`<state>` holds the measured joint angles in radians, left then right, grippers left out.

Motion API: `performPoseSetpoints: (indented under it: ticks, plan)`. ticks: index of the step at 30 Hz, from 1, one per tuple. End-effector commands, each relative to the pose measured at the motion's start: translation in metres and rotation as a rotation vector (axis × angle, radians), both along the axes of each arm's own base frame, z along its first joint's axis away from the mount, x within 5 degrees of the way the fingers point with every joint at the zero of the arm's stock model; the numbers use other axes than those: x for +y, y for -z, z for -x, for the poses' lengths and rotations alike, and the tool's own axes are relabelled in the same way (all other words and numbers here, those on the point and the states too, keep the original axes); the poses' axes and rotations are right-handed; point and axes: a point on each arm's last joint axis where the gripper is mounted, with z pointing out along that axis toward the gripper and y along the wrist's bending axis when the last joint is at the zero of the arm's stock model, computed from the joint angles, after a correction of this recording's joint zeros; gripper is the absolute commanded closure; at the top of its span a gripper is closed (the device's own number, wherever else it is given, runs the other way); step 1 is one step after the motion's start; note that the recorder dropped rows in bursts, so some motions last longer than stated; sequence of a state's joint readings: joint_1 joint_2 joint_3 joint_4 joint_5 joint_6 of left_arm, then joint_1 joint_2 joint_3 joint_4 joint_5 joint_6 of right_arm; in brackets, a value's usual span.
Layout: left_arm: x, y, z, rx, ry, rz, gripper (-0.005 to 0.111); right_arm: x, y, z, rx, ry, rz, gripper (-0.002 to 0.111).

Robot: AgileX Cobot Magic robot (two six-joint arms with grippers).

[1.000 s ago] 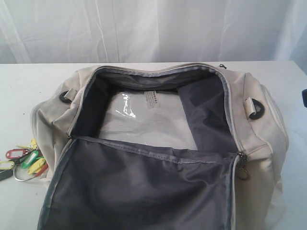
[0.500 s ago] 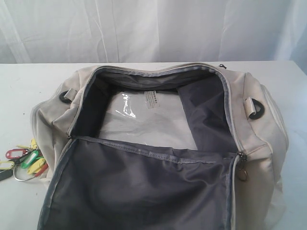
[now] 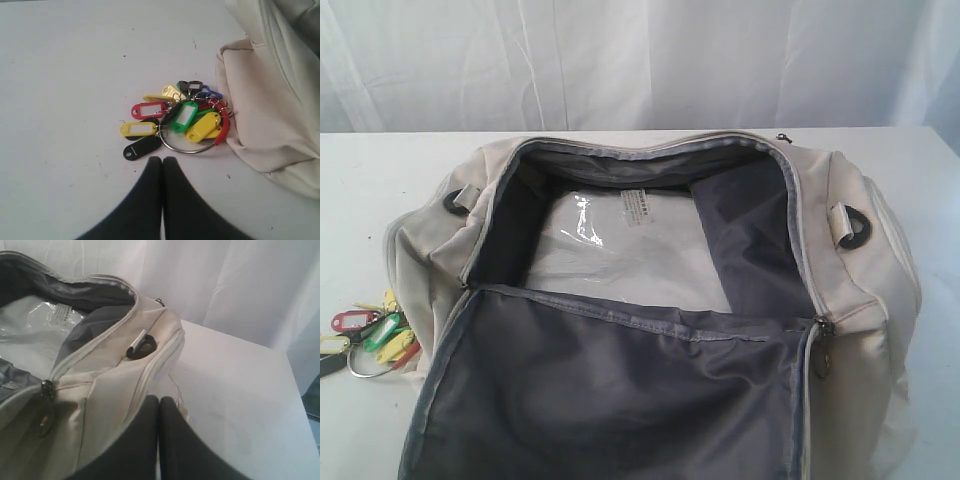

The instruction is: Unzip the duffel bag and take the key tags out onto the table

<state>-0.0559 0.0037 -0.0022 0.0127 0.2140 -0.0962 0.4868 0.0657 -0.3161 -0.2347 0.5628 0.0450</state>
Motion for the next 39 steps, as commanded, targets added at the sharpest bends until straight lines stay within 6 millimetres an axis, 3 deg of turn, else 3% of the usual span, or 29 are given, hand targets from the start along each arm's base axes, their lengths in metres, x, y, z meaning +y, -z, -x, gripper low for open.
performPoseSetpoints:
  ticks: [1,12,18,33,39]
  plan:
    - [0.0,0.0,0.0,-0.007,-0.002,0.012,0.107,-0.003,0.02,-0.002,-0.014,0.112,-0.007,0.108]
    - [0.0,0.0,0.0,-0.006,-0.014,0.012,0.107,-0.005,0.086,-0.013,0.097,0.225,0.049,0.108]
    - [0.0,0.0,0.0,-0.01,-0.014,0.012,0.107,-0.001,0.075,-0.016,-0.041,0.192,0.0,0.108]
    - [0.0,0.0,0.0,-0.01,-0.014,0.012,0.107,-0.001,0.075,-0.016,-0.041,0.191,-0.01,0.108]
    - [0.0,0.0,0.0,-0.01,-0.014,0.012,0.107,0.005,0.076,-0.014,0.039,0.175,-0.233,0.108]
